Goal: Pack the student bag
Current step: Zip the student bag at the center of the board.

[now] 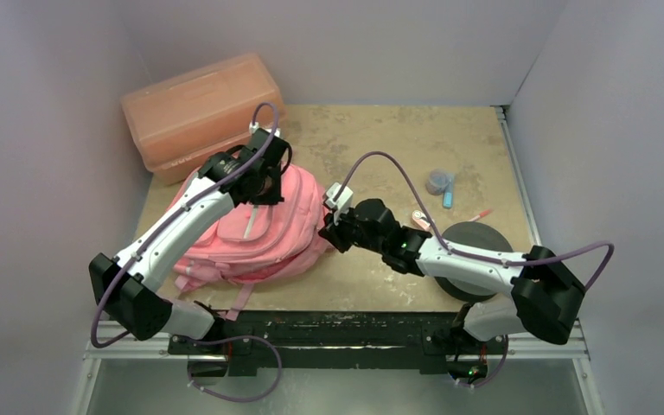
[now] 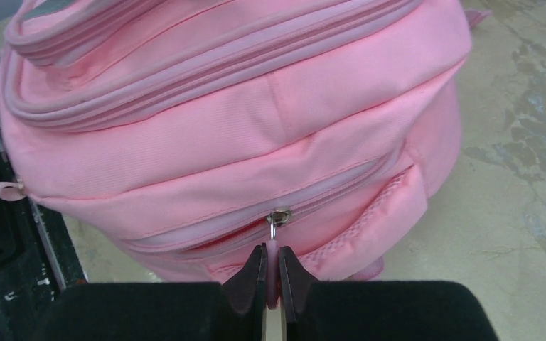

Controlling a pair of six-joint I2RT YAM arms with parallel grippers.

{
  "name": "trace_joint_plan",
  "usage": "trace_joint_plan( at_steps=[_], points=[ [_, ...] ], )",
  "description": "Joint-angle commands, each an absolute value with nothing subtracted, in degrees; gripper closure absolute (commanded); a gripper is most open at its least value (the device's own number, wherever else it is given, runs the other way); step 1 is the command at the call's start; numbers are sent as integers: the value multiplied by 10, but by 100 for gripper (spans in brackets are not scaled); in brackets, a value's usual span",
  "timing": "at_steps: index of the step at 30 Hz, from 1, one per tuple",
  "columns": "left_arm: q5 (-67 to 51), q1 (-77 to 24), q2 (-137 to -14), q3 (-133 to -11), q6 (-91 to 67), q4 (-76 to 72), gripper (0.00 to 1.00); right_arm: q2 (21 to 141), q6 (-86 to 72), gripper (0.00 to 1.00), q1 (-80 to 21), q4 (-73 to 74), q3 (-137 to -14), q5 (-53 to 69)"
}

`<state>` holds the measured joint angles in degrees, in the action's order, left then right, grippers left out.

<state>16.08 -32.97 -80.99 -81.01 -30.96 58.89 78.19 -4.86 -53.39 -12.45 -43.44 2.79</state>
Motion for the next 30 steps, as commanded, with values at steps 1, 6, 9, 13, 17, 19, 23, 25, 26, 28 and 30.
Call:
trace_joint_plan(
  at_steps=[1,6,9,13,17,19,23,25,26,28,30],
  points=[
    [203,-320,-791,-855,-347,436,100,761,-44,100,-579,-92,-467,25],
    [209,-320,-794,-860,-354,423,100,765,-104,100,-607,-87,-480,35],
    [210,-320,-796,-862,-363,415,100,770,-148,100,-626,-98,-487,44],
    [218,-320,-803,-868,-379,409,100,791,-189,100,-662,-111,-493,14],
    [236,-320,-803,-868,-398,399,100,824,-221,100,-695,-125,-504,2],
    [253,-320,-799,-861,-406,390,100,836,-222,100,-723,-129,-514,-16],
    [285,-320,-790,-841,-429,371,100,874,-208,100,-765,-145,-545,-27],
    [297,-320,-789,-834,-444,361,100,904,-190,100,-779,-132,-571,-36],
    [300,-320,-790,-833,-451,356,100,914,-181,100,-783,-121,-583,-47],
    [304,-320,-793,-833,-469,354,100,917,-172,100,-784,-123,-581,-65],
    [299,-321,-795,-832,-480,343,100,905,-172,100,-783,-133,-565,-71]
  ],
)
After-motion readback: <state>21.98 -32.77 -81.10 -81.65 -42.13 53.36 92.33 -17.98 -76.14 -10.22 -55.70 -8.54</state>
